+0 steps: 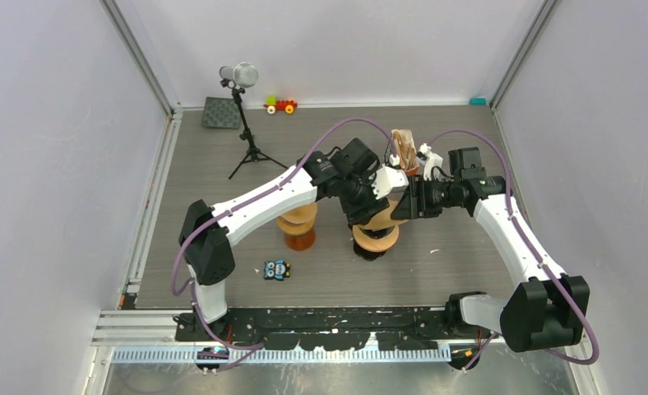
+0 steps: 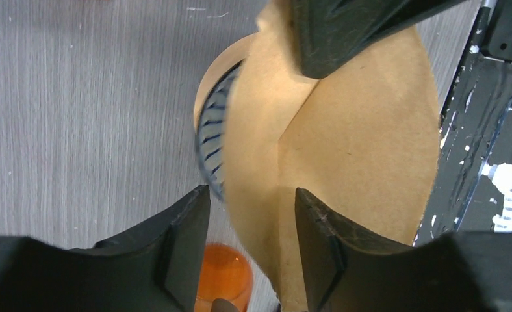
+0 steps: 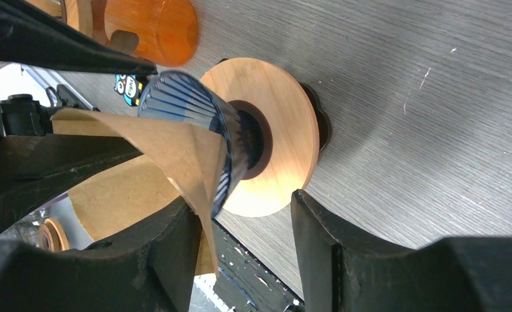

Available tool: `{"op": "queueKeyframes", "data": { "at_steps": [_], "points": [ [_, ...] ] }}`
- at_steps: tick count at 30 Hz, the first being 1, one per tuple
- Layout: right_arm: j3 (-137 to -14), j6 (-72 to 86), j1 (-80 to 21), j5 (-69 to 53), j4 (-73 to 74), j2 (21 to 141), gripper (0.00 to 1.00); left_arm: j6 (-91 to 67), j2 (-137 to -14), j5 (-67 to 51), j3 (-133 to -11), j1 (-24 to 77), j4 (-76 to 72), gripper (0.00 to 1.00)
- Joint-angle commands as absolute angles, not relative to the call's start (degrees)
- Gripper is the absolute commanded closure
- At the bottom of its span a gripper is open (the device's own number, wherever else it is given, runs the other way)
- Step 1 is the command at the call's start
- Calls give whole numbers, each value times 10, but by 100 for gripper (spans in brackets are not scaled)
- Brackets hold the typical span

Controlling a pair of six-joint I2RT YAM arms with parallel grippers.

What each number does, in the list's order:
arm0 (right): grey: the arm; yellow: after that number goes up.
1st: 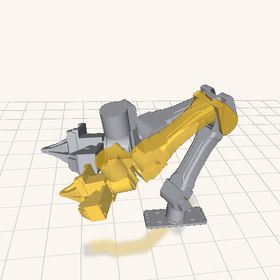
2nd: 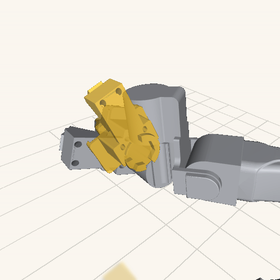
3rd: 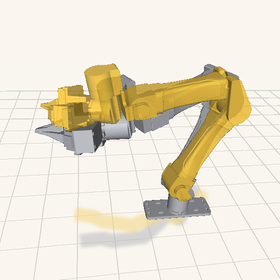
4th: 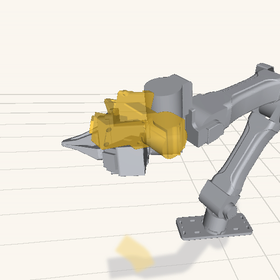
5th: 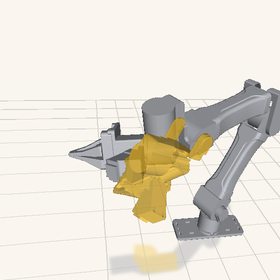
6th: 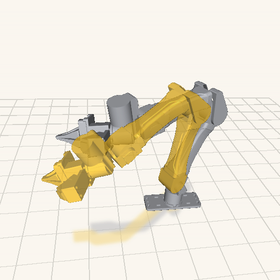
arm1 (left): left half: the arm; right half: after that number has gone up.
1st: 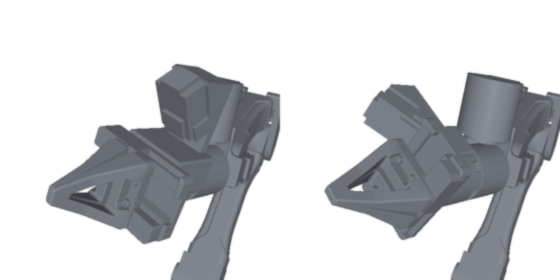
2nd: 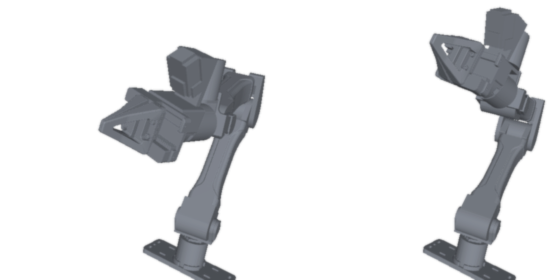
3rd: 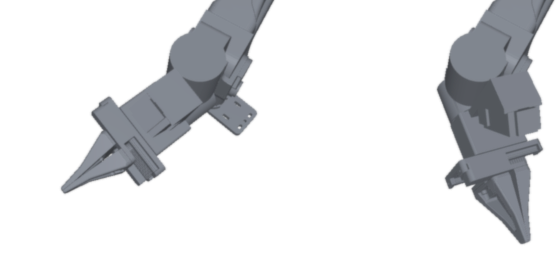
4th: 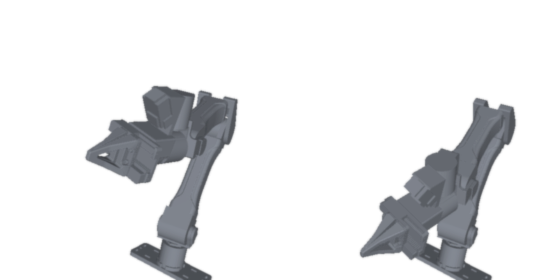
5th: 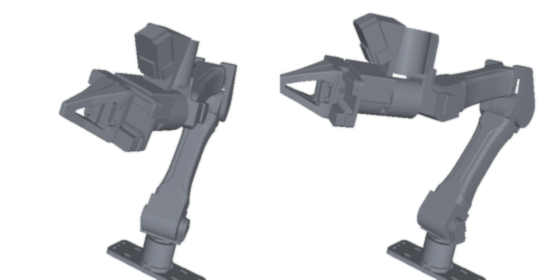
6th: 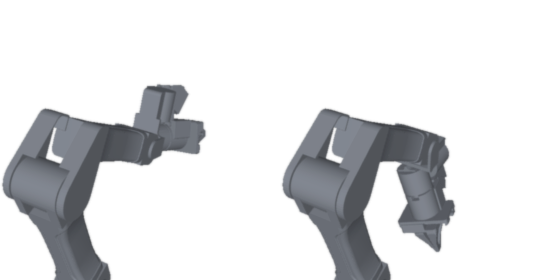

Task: Place the coffee filter in the dripper
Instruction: Place the coffee filter in the coffee dripper.

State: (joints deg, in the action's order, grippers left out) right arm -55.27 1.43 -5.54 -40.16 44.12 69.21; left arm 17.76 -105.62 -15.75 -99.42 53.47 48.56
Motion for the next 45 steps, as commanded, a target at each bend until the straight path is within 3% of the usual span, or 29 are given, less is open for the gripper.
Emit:
{"op": "queueKeyframes", "data": {
  "at_steps": [1, 45],
  "points": [
    [-545, 14, -55, -412, 423, 666, 44, 131, -1034, -116, -1006, 532, 490, 45],
    [-514, 16, -96, -355, 389, 636, 45, -15, -1044, -97, -946, 532, 433, 42]
  ]
}}
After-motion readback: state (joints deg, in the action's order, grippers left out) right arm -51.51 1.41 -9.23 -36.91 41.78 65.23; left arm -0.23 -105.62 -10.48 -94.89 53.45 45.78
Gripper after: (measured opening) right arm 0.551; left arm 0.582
